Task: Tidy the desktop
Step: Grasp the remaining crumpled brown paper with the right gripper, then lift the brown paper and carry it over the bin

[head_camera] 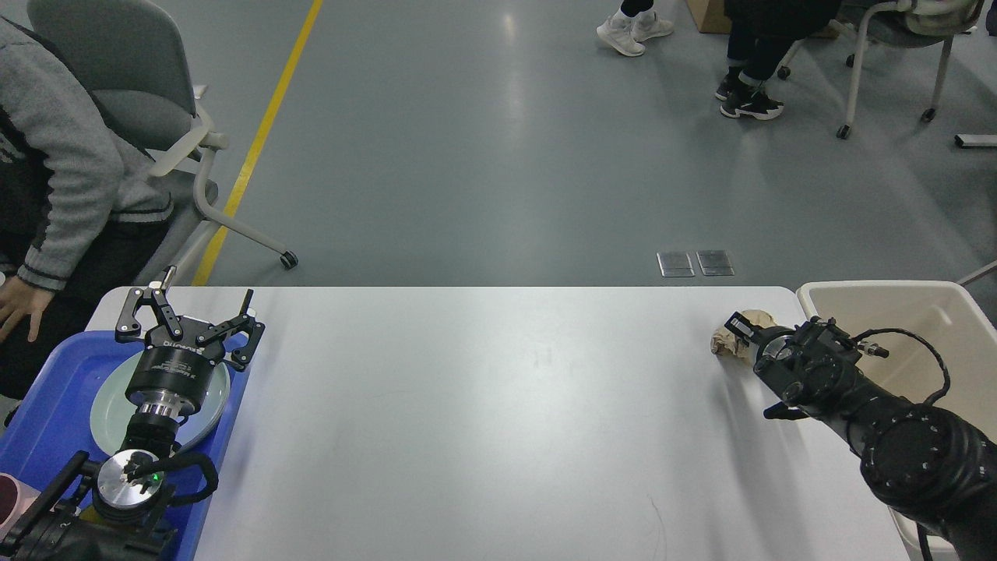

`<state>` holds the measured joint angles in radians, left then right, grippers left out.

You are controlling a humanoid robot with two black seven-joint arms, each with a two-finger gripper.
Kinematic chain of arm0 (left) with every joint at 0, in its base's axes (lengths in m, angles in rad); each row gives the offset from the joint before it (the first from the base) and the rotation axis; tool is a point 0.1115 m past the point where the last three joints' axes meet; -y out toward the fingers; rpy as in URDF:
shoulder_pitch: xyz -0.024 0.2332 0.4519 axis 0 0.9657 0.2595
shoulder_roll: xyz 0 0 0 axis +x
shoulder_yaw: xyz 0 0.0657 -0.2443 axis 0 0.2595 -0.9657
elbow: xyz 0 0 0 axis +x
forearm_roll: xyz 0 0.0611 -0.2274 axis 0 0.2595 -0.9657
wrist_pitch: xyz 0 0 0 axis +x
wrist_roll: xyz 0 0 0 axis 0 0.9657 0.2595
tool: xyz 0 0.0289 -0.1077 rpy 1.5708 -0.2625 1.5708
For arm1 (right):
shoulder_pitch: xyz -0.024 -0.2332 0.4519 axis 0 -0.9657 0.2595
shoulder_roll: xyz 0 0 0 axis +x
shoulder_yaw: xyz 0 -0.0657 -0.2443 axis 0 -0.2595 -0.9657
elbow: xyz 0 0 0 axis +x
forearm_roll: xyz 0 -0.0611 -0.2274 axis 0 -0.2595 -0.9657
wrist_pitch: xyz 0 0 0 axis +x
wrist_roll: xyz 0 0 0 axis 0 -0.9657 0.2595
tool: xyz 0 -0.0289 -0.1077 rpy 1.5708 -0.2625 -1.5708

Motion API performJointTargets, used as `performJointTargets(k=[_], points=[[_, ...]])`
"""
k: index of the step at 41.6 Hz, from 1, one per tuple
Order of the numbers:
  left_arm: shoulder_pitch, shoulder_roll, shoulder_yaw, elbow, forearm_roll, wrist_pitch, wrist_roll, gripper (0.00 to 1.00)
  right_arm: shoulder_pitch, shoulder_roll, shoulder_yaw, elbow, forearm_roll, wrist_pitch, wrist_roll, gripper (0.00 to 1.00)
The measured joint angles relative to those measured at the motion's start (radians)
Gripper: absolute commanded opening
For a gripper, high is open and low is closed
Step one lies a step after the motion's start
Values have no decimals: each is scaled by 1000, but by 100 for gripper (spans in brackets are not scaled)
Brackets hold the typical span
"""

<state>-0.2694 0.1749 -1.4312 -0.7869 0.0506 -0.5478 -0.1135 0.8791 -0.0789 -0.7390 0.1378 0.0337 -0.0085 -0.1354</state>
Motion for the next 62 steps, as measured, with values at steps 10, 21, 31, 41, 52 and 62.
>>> performJointTargets(k=[10, 21, 31, 41, 52, 62], points=[[0, 0, 0, 0, 0, 0, 0, 96, 0, -5, 1, 1, 1, 4, -8, 0], [0, 0, 0, 0, 0, 0, 0, 96, 11, -14, 2, 19, 6, 10, -10, 0], [0, 0, 0, 0, 0, 0, 0, 96, 131, -104, 1, 206, 9, 57, -14, 0], [-1, 0, 0, 0, 0, 0, 0, 96, 413, -313, -99, 553, -5, 218, -33, 0], [-1, 0, 0, 0, 0, 0, 0, 96, 771, -382, -296, 813, -7, 453, -40, 0], [-1, 0, 0, 0, 0, -1, 2, 96, 1057, -370, -361, 991, -11, 699, -111, 0]])
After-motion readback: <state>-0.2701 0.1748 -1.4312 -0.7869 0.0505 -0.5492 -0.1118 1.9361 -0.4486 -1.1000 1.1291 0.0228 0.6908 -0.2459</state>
